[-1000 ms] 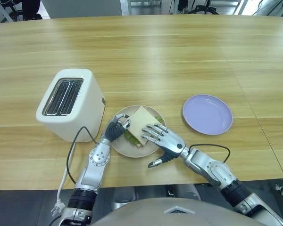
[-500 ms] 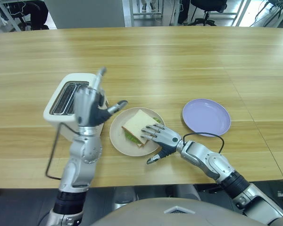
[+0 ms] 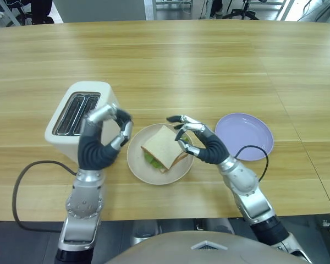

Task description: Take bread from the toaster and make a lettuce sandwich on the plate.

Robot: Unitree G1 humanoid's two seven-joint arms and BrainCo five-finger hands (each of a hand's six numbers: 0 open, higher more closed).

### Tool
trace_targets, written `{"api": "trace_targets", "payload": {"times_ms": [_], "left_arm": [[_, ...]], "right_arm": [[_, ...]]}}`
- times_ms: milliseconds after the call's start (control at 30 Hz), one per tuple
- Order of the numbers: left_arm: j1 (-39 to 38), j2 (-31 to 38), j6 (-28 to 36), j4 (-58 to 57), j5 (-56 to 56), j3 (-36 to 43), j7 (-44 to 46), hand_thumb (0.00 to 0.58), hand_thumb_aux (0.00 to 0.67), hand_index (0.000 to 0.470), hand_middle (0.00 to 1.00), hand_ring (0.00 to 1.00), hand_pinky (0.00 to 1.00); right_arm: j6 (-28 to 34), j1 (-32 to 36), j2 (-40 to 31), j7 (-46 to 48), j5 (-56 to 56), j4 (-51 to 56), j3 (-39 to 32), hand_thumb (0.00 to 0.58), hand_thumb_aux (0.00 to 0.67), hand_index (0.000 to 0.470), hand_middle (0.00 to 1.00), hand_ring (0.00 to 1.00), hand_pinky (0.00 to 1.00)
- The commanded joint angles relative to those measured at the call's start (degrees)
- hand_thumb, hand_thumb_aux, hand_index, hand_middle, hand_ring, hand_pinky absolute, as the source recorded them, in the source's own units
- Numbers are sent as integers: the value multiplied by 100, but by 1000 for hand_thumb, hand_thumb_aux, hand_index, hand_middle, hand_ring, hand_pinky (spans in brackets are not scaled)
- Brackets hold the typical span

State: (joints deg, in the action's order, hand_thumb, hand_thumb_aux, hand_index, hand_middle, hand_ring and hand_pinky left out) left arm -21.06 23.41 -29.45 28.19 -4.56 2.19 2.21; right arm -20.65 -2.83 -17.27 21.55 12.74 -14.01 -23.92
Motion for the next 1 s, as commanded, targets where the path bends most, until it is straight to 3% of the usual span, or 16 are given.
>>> {"api": "trace_targets", "payload": {"times_ms": [33,200,467,800,1000], "left_arm": [[-488,697,-439,-541,-776,397,1509,580,670,460,1000,1000,1000],[-1025,1480,-288,-1577,193,644,2333,580,670,460,1000,1000,1000],[-808,1600,318,-2209,2276,931,2154,580,670,460,1000,1000,1000],[430,1281,554,-2940,4219,1078,888,580,670,460,1000,1000,1000],[1936,673,926,-4006,4980,1556,298,580,670,460,1000,1000,1000]], "right_arm": [[220,-252,-859,1506,763,-386,-151,580,670,460,1000,1000,1000],[-386,-443,-1800,2434,-459,281,-505,580,670,460,1000,1000,1000],[-1137,-208,-1616,1525,-3041,1680,-783,580,670,460,1000,1000,1000],[-1150,644,-885,-185,-5204,2761,-1011,580,670,460,1000,1000,1000],[-654,1605,-369,-1606,-6410,3798,-1254,580,670,460,1000,1000,1000]]}}
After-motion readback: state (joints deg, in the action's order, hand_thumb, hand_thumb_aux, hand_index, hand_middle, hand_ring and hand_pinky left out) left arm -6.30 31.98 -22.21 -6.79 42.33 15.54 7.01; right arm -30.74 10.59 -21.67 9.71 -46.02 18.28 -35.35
